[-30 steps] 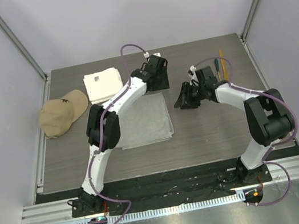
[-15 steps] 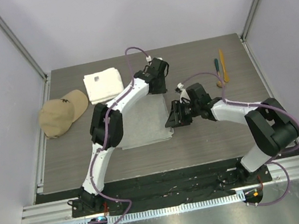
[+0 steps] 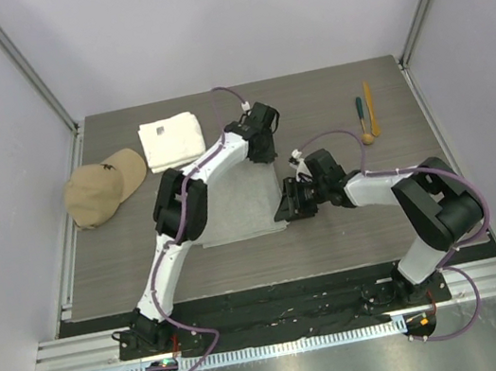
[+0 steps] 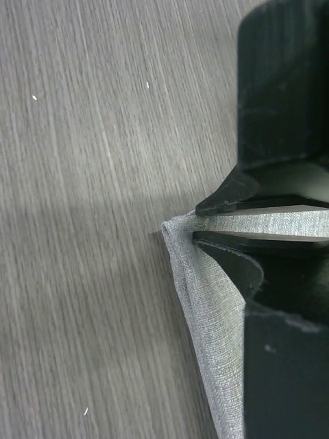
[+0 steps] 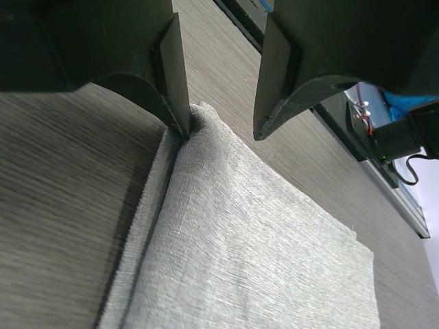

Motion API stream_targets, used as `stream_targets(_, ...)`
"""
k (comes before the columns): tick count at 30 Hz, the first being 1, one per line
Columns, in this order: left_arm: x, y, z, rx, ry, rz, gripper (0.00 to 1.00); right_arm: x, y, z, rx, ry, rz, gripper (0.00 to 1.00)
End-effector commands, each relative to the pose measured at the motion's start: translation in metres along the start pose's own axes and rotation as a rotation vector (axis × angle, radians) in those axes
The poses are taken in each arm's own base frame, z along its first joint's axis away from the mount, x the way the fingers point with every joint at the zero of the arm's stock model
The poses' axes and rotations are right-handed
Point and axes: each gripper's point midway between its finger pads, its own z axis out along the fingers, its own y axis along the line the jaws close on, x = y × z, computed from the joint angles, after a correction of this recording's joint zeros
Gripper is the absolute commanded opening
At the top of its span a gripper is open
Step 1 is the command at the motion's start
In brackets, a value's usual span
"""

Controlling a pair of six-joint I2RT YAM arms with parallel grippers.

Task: Fold the napkin into a case and place the utensils inside
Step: Smooth out the lower triangle-folded napkin at the center of the board.

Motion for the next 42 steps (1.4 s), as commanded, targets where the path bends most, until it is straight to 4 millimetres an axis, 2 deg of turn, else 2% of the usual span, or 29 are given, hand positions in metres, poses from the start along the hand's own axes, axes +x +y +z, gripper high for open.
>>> stream_targets(1, 0.001, 0.009, 0.012, -0.005, 0.010, -0.033, 0.18, -0.002, 0.001, 0.001, -0.005, -0.033, -0.031, 0.47)
stream_targets(7, -0.003, 0.012, 0.016, -0.003, 0.005, -0.061, 0.18, 0.016, -0.014, 0.006, 0.051, -0.040, -0.033, 0.45)
stream_targets(8, -0.003, 0.012, 0.017, -0.003, 0.005, -0.063, 0.18, 0.013, -0.017, 0.005, 0.071, -0.064, -0.044, 0.44)
stream_targets(11, -0.007, 0.011, 0.017, 0.004, 0.001, -0.072, 0.18, 0.014, -0.032, 0.006, 0.136, -0.087, -0.041, 0.31)
stream_targets(13, -0.008, 0.010, 0.016, 0.005, -0.001, -0.076, 0.18, 0.015, -0.041, 0.006, 0.171, -0.097, -0.034, 0.29)
stream_targets(16, -0.010, 0.010, 0.014, 0.009, -0.003, -0.082, 0.18, 0.017, -0.053, 0.005, 0.223, -0.118, -0.009, 0.18)
stream_targets(17, -0.012, 0.009, 0.012, 0.016, -0.006, -0.084, 0.18, 0.015, -0.054, 0.004, 0.232, -0.128, -0.008, 0.09)
stream_targets(19, -0.016, 0.006, 0.005, 0.044, -0.002, -0.087, 0.18, 0.013, -0.056, 0.000, 0.251, -0.136, 0.008, 0.01)
stream_targets(22, -0.037, 0.000, -0.018, 0.102, -0.022, -0.096, 0.21, 0.014, -0.054, -0.001, 0.204, -0.112, 0.046, 0.01)
stream_targets(23, -0.044, 0.002, -0.025, 0.112, -0.031, -0.102, 0.25, 0.013, -0.055, -0.003, 0.176, -0.102, 0.072, 0.01)
stream_targets(25, -0.057, -0.006, -0.051, 0.189, -0.040, -0.098, 0.29, 0.021, -0.050, -0.002, 0.117, -0.042, 0.091, 0.01)
stream_targets(27, -0.064, 0.002, -0.064, 0.198, -0.045, -0.099, 0.37, 0.023, -0.048, -0.003, 0.091, -0.021, 0.089, 0.01)
stream_targets(28, -0.071, 0.001, -0.081, 0.217, -0.059, -0.095, 0.39, 0.028, -0.048, -0.004, 0.085, 0.000, 0.085, 0.01)
stream_targets(30, -0.072, 0.007, -0.094, 0.227, -0.058, -0.079, 0.44, 0.031, -0.049, -0.005, 0.084, 0.015, 0.078, 0.01)
stream_targets(31, -0.071, 0.010, -0.108, 0.225, -0.060, -0.072, 0.45, 0.034, -0.047, -0.006, 0.073, 0.033, 0.080, 0.01)
stream_targets(33, -0.066, 0.015, -0.121, 0.226, -0.063, -0.038, 0.47, 0.039, -0.045, -0.009, 0.065, 0.046, 0.083, 0.01)
stream_targets(34, -0.058, 0.020, -0.133, 0.226, -0.061, -0.027, 0.47, 0.044, -0.042, -0.012, 0.053, 0.059, 0.092, 0.01)
stream_targets(36, -0.046, 0.028, -0.141, 0.215, -0.058, 0.015, 0.44, 0.049, -0.039, -0.021, 0.047, 0.057, 0.089, 0.01)
stream_targets(37, -0.032, 0.041, -0.151, 0.182, -0.048, 0.019, 0.42, 0.055, -0.042, -0.025, 0.066, 0.065, 0.101, 0.01)
stream_targets(39, -0.020, 0.056, -0.158, 0.144, -0.045, 0.006, 0.32, 0.061, -0.042, -0.036, 0.086, 0.055, 0.085, 0.01)
stream_targets(40, 0.001, 0.070, -0.152, 0.121, -0.002, -0.014, 0.29, 0.067, -0.048, -0.042, 0.123, 0.068, 0.100, 0.02)
stream_targets(41, -0.005, 0.071, -0.166, 0.142, -0.053, -0.029, 0.24, 0.065, -0.055, -0.047, 0.159, 0.048, 0.095, 0.02)
stream_targets(42, -0.001, 0.073, -0.169, 0.147, -0.060, -0.061, 0.23, 0.063, -0.052, -0.053, 0.157, 0.026, 0.101, 0.05)
